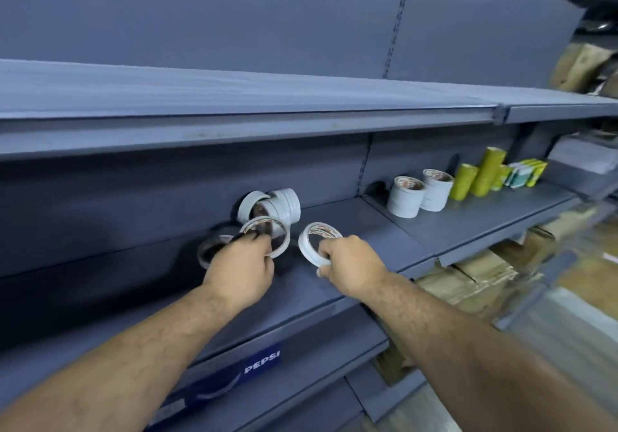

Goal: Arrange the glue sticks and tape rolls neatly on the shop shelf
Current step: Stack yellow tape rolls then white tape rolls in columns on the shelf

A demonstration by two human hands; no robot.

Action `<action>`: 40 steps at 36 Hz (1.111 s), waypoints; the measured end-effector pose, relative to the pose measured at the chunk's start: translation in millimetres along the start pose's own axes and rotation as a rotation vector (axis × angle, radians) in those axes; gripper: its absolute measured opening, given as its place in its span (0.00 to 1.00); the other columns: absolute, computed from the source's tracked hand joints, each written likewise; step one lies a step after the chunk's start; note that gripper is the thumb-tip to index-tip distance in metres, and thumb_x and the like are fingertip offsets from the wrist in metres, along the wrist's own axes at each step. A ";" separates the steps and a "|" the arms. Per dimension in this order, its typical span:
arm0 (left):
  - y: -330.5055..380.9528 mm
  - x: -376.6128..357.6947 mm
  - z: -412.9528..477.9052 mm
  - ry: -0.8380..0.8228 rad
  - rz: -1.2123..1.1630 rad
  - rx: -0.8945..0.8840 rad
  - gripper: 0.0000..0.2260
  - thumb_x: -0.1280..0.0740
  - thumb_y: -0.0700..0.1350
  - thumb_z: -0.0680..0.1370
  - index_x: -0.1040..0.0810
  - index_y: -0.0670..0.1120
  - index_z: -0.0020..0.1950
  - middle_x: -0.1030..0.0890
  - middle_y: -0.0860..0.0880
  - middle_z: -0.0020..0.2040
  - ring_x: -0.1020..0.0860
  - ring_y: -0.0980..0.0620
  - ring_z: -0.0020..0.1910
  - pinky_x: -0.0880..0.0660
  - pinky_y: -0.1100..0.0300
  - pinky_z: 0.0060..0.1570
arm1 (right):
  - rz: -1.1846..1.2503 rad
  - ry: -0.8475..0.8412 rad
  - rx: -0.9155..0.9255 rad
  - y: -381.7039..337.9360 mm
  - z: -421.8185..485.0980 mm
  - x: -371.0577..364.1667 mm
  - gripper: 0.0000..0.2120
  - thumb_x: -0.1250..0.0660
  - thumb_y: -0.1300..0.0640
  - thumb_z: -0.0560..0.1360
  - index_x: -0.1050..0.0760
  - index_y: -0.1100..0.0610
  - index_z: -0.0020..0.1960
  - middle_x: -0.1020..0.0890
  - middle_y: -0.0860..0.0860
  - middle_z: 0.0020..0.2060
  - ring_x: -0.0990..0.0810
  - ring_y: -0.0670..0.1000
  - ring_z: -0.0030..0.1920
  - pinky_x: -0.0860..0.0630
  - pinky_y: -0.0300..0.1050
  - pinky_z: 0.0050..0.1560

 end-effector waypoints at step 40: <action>333.7 -185.9 247.2 -0.082 -0.011 -0.056 0.03 0.34 0.45 0.78 0.22 0.47 0.49 0.18 0.47 0.54 0.22 0.43 0.51 0.28 0.56 0.45 | 0.010 0.183 -0.282 439.9 19.1 137.1 0.16 0.30 0.54 0.74 0.36 0.52 0.34 0.29 0.51 0.31 0.29 0.59 0.39 0.38 0.47 0.33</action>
Point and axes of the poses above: each hand's wrist, its own z-axis towards the middle knuckle, its own x-axis out of the back of the hand, y = z × x, the point moved 9 cm from there along z, towards the middle knuckle
